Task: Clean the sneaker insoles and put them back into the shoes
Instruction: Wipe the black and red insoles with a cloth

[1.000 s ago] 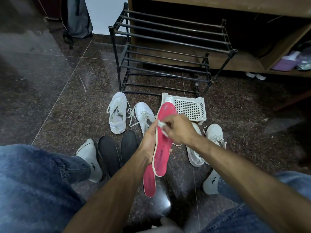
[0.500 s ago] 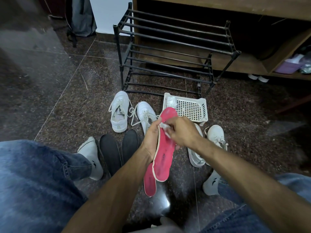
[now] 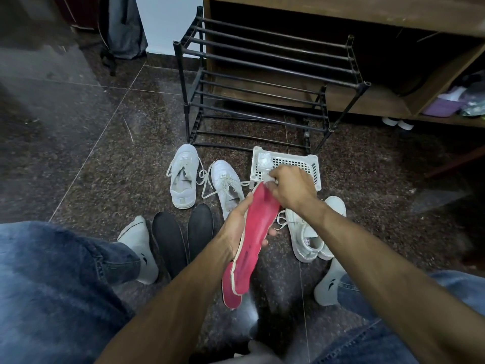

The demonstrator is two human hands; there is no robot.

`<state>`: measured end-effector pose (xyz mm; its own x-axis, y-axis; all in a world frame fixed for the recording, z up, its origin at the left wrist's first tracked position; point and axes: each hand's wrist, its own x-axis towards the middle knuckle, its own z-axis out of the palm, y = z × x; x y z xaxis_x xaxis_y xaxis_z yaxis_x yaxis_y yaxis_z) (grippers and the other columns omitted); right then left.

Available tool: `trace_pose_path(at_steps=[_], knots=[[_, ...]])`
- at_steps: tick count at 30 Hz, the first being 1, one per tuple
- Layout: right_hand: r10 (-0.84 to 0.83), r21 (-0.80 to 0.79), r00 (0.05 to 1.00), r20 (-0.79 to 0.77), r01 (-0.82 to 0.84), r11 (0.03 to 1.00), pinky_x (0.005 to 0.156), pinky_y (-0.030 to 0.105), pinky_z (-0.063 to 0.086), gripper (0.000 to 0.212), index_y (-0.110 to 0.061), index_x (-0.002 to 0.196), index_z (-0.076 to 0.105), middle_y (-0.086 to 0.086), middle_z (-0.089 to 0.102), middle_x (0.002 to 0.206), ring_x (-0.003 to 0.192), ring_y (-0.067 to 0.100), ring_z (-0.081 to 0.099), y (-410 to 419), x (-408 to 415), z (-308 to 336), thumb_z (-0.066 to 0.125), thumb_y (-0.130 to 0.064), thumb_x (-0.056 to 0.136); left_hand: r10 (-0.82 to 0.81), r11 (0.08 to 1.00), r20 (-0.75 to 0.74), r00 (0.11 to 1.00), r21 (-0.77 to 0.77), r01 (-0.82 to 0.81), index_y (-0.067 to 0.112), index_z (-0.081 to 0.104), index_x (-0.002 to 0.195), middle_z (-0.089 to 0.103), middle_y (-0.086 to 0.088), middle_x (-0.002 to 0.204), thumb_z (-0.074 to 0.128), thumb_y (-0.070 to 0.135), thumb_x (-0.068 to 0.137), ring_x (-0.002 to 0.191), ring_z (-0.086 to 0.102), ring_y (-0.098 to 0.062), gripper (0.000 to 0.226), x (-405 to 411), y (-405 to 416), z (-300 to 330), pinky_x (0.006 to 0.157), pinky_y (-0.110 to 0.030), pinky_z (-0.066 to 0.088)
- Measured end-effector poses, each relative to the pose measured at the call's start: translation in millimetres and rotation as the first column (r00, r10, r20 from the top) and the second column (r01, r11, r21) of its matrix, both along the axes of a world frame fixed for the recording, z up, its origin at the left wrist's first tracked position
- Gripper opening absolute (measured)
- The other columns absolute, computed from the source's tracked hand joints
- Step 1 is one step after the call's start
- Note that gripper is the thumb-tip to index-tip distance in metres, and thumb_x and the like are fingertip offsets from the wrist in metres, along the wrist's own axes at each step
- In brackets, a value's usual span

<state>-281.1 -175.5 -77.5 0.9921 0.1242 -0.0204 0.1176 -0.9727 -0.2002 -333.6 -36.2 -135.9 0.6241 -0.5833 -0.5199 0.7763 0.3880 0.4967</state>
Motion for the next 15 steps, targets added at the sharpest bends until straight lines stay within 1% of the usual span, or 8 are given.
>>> trace_pose_path(at_steps=[1, 2, 4, 6, 7, 9, 12, 15], knots=[[-0.047, 0.038, 0.999, -0.007, 0.047, 0.998, 0.081, 0.038, 0.052, 0.019, -0.018, 0.1, 0.072, 0.005, 0.071, 0.105, 0.095, 0.029, 0.065, -2.2, 2.1, 0.4, 0.059, -0.027, 0.09, -0.02, 1.0, 0.003, 1.0, -0.003, 0.02, 0.004, 0.066, 0.109, 0.065, -0.012, 0.073, 0.054, 0.06, 0.077, 0.052, 0.065, -0.023, 0.065, -0.3, 1.4, -0.7, 0.042, -0.026, 0.051], [-0.052, 0.085, 0.998, -0.026, 0.054, 0.995, 0.081, 0.038, 0.053, 0.018, -0.018, 0.1, 0.073, 0.005, 0.072, 0.103, 0.093, 0.029, 0.066, -2.4, -0.1, 0.9, 0.06, -0.026, 0.09, -0.029, 1.0, 0.01, 1.0, 0.001, 0.029, 0.004, 0.066, 0.109, 0.065, -0.013, 0.073, 0.054, 0.06, 0.078, 0.053, 0.065, -0.023, 0.065, -0.7, 1.8, -0.3, 0.043, -0.026, 0.051], [0.059, 0.173, 0.995, -0.08, -0.044, 0.984, 0.077, 0.037, 0.055, 0.015, -0.02, 0.097, 0.074, 0.001, 0.072, 0.097, 0.084, 0.024, 0.066, 2.7, -16.1, 1.4, 0.061, -0.026, 0.09, -0.008, 0.999, 0.031, 0.999, 0.032, 0.007, 0.007, 0.065, 0.112, 0.067, -0.012, 0.078, 0.048, 0.06, 0.087, 0.056, 0.065, -0.024, 0.061, 0.7, 0.7, -4.1, 0.044, -0.027, 0.052], [0.206, 0.177, 0.972, -0.115, -0.184, 0.967, 0.073, 0.037, 0.055, 0.014, -0.022, 0.094, 0.073, -0.002, 0.07, 0.09, 0.076, 0.02, 0.065, 8.0, -36.4, 0.3, 0.06, -0.024, 0.09, 0.017, 0.997, 0.039, 0.999, 0.073, -0.02, 0.009, 0.064, 0.11, 0.068, -0.013, 0.076, 0.042, 0.058, 0.094, 0.056, 0.065, -0.025, 0.056, 3.2, -1.8, -5.6, 0.043, -0.027, 0.051], [0.23, 0.157, 0.967, -0.111, -0.212, 0.965, 0.072, 0.038, 0.055, 0.014, -0.023, 0.094, 0.073, -0.003, 0.069, 0.089, 0.076, 0.02, 0.064, 8.0, -40.2, 0.1, 0.06, -0.025, 0.091, 0.025, 0.996, 0.039, 0.999, 0.088, -0.029, 0.009, 0.065, 0.108, 0.068, -0.013, 0.074, 0.041, 0.057, 0.095, 0.055, 0.064, -0.025, 0.055, 4.0, -3.5, -5.0, 0.042, -0.027, 0.05], [0.175, 0.137, 0.983, -0.063, -0.165, 0.977, 0.073, 0.037, 0.054, 0.015, -0.025, 0.096, 0.073, -0.004, 0.069, 0.091, 0.079, 0.019, 0.064, 3.7, -31.6, -0.9, 0.059, -0.028, 0.091, 0.027, 0.996, 0.046, 0.999, 0.082, -0.031, 0.008, 0.065, 0.109, 0.067, -0.012, 0.073, 0.042, 0.057, 0.095, 0.055, 0.064, -0.024, 0.056, 5.5, -6.4, -5.4, 0.042, -0.025, 0.049], [0.001, 0.135, 1.0, 0.007, -0.002, 0.991, 0.076, 0.035, 0.053, 0.015, -0.022, 0.097, 0.074, -0.001, 0.071, 0.095, 0.086, 0.024, 0.065, -2.8, -9.7, -1.5, 0.062, -0.027, 0.09, -0.003, 0.996, 0.043, 0.999, 0.093, -0.001, 0.007, 0.061, 0.123, 0.069, -0.01, 0.077, 0.043, 0.06, 0.094, 0.057, 0.066, -0.023, 0.062, 7.0, -2.0, -4.0, 0.042, -0.026, 0.051], [-0.148, 0.172, 0.988, -0.043, 0.153, 0.973, 0.071, 0.03, 0.05, 0.015, -0.019, 0.097, 0.075, 0.001, 0.073, 0.089, 0.082, 0.022, 0.065, -11.8, 5.9, 1.5, 0.067, -0.027, 0.087, -0.023, 0.992, 0.028, 0.999, 0.121, 0.019, 0.003, 0.058, 0.126, 0.071, -0.012, 0.079, 0.039, 0.061, 0.094, 0.059, 0.069, -0.024, 0.068, 5.4, 3.6, -8.3, 0.043, -0.027, 0.053]])
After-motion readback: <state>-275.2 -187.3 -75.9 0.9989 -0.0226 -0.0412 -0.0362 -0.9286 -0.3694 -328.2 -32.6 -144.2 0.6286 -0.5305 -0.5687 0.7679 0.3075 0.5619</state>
